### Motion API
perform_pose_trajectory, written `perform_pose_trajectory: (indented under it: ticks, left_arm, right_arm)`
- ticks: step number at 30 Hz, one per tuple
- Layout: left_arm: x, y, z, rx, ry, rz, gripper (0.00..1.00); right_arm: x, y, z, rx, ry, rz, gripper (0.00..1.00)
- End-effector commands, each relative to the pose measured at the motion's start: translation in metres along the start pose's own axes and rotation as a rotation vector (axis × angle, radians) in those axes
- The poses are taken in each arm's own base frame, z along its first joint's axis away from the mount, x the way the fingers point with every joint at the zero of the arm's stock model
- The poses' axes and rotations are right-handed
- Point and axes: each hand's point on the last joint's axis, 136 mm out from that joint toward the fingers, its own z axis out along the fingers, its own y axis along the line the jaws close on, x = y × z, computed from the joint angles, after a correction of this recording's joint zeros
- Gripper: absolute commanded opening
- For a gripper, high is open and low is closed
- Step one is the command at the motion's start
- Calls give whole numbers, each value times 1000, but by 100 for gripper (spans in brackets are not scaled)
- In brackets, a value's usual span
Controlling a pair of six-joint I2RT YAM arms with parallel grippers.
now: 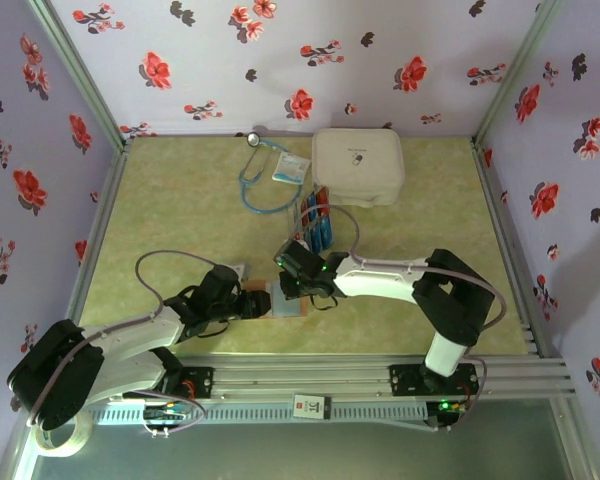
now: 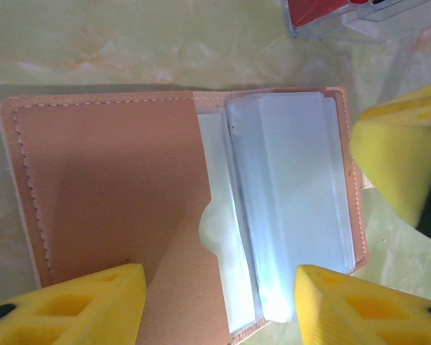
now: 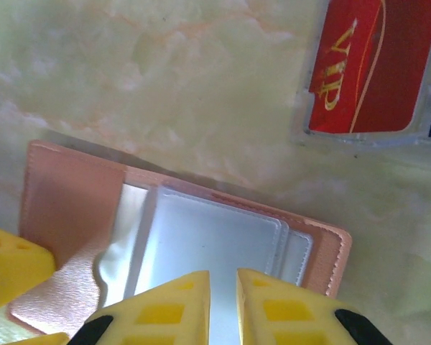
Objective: Put the credit cards into the card holder
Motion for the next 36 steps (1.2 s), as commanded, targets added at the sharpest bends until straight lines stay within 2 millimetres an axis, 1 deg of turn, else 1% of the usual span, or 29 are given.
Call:
perform_pose_trajectory:
  ticks: [1,11,19,22,28,30,36]
  left_arm:
    - [11,14,1,-61,35,18,58]
    - [11,14,3,-64,39,20,58]
    - [12,15,4,-73,51,34,58]
    - [13,16,4,-78,59,38,59]
    - [16,20,4,-93,70,54,60]
    - [8,11,4,-80,57,68,60]
    - [7,10,5,-116,83,132,60]
  right_arm:
    - [0,-2,5,32,3,-22,16]
    - [2,2,18,23,28,-27,13]
    - [7,11,26,-27,48,-1,12]
    - [8,15,27,-42,50,4,12]
    - [9,17,27,-49,50,10,11]
    - [10,16,28,-47,52,10,11]
    - [13,15,30,-48,56,18,11]
